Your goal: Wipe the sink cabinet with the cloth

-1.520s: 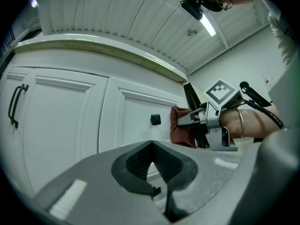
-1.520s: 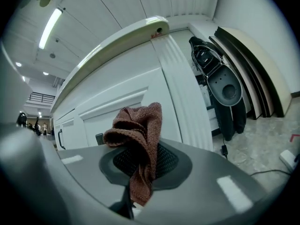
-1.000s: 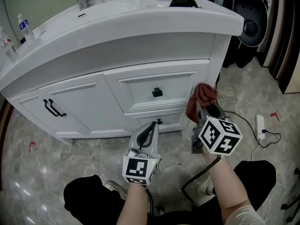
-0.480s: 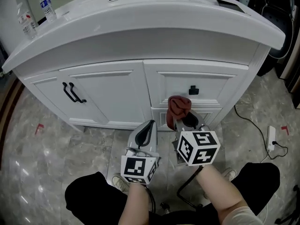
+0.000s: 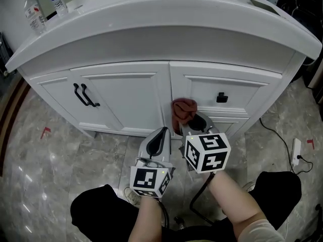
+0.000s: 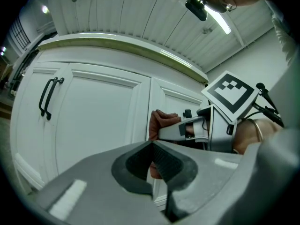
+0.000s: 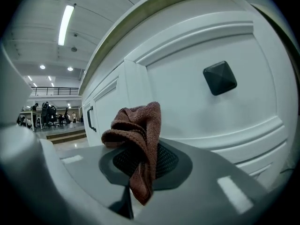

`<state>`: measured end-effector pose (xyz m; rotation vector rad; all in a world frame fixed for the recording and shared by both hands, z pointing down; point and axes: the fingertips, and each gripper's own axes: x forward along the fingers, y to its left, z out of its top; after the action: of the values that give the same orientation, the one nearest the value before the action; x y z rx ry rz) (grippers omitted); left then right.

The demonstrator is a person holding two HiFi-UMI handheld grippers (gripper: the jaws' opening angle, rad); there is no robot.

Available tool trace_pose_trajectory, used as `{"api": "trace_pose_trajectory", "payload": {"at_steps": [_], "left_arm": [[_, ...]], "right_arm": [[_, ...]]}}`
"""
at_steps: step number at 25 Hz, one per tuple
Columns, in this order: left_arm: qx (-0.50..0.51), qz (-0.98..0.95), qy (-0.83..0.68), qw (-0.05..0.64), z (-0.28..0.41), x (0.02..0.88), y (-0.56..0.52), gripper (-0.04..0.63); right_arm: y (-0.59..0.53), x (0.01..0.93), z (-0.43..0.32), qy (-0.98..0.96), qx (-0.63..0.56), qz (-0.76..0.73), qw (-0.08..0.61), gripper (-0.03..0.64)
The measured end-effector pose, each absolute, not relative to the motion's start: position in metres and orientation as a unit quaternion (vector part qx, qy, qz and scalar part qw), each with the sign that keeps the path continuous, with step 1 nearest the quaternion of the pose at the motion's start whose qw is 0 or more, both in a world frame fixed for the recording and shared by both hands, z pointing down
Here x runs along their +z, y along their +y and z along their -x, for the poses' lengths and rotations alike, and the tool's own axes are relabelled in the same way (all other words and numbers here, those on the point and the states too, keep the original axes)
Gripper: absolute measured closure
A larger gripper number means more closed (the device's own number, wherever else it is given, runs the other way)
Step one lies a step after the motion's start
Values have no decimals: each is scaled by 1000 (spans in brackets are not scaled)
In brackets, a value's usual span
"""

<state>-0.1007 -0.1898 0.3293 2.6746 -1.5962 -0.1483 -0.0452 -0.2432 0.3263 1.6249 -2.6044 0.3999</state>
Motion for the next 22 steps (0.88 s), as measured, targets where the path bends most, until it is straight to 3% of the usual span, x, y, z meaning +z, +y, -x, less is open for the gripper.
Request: {"api": "trace_pose_trajectory", "payload": {"at_steps": [22], "left_arm": [[-42, -896, -442, 10, 8, 327, -187, 594]], "right_arm": [[-229, 322, -93, -778, 170, -605, -21, 527]]}}
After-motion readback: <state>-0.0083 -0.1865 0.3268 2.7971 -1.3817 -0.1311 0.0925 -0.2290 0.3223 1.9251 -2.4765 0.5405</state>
